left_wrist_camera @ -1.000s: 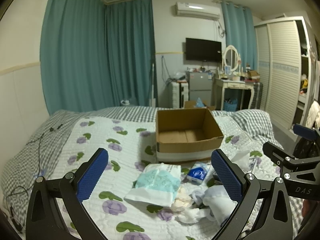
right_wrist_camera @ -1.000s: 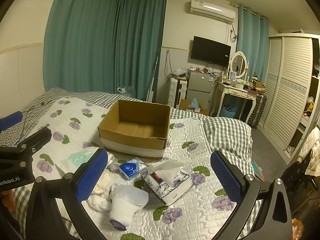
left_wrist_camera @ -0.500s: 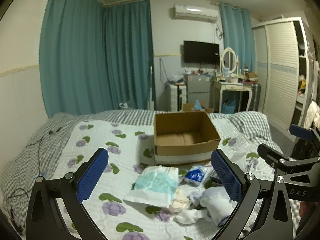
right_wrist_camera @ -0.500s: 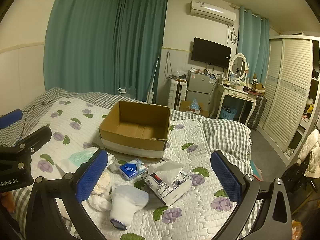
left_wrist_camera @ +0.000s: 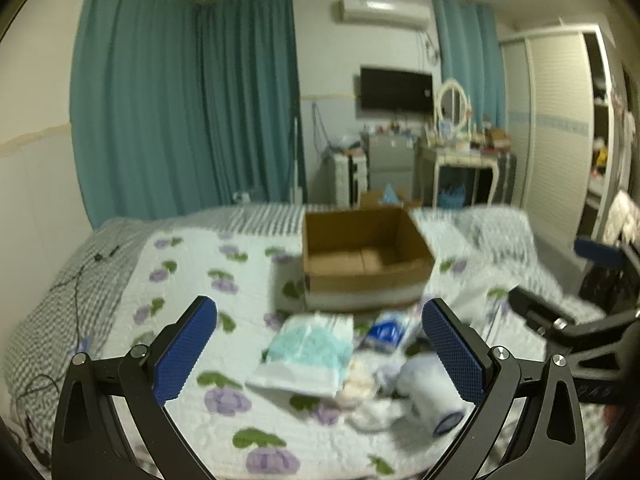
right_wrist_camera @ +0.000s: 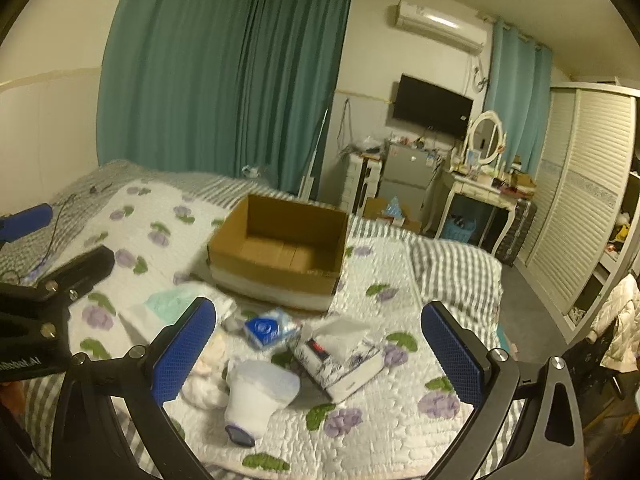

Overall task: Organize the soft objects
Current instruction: 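Grasp the white sock with the right gripper while the left gripper grasps the white cloth, then carry the sock and cloth into the cardboard box and open both grippers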

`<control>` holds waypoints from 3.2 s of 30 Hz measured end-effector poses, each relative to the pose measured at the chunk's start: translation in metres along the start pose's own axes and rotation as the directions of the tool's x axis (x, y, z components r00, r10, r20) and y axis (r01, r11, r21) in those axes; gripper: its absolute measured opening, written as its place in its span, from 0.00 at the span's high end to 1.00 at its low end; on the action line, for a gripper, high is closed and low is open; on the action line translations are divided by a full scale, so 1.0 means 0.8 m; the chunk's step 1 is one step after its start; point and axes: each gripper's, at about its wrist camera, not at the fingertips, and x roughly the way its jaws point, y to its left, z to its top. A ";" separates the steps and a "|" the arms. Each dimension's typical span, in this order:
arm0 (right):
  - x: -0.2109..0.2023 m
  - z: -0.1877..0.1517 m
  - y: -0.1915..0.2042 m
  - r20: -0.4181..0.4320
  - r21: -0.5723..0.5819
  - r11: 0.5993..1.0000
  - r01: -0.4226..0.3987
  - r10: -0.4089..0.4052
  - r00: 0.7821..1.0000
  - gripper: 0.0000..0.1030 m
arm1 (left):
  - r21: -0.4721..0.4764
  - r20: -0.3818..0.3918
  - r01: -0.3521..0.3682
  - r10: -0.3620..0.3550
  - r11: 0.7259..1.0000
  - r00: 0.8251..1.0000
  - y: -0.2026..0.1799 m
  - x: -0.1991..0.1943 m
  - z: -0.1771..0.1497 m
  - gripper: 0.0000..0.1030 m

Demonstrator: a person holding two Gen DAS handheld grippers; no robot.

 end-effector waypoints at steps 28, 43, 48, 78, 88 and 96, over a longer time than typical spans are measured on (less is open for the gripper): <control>0.138 -0.083 0.013 -0.298 0.053 0.960 -0.275 0.278 0.913 0.47 | -0.014 -0.383 0.039 -0.041 0.999 0.923 -0.027 0.137 -0.088 0.07; 0.141 -0.088 -0.027 -0.280 0.095 0.957 -0.274 0.290 0.915 0.47 | -0.039 -0.512 0.155 -0.153 0.987 0.845 -0.066 0.167 -0.124 0.66; 0.132 -0.086 -0.029 -0.273 0.095 0.961 -0.260 0.277 0.921 0.47 | -0.034 -0.475 0.142 -0.141 0.989 0.868 -0.059 0.151 -0.114 0.74; 0.201 0.153 -0.046 -0.003 -0.020 0.969 -0.248 0.248 0.969 0.47 | 0.059 -0.112 0.078 -0.071 0.995 0.991 -0.021 0.235 0.159 0.76; 0.378 0.138 -0.034 -0.120 0.018 0.965 -0.262 0.263 0.957 0.50 | 0.070 -0.249 0.076 -0.057 0.995 0.967 -0.017 0.394 0.130 0.75; 0.401 0.106 -0.045 -0.113 0.029 0.970 -0.242 0.244 0.963 0.34 | 0.098 -0.256 0.080 -0.052 0.992 0.965 -0.026 0.401 0.117 0.58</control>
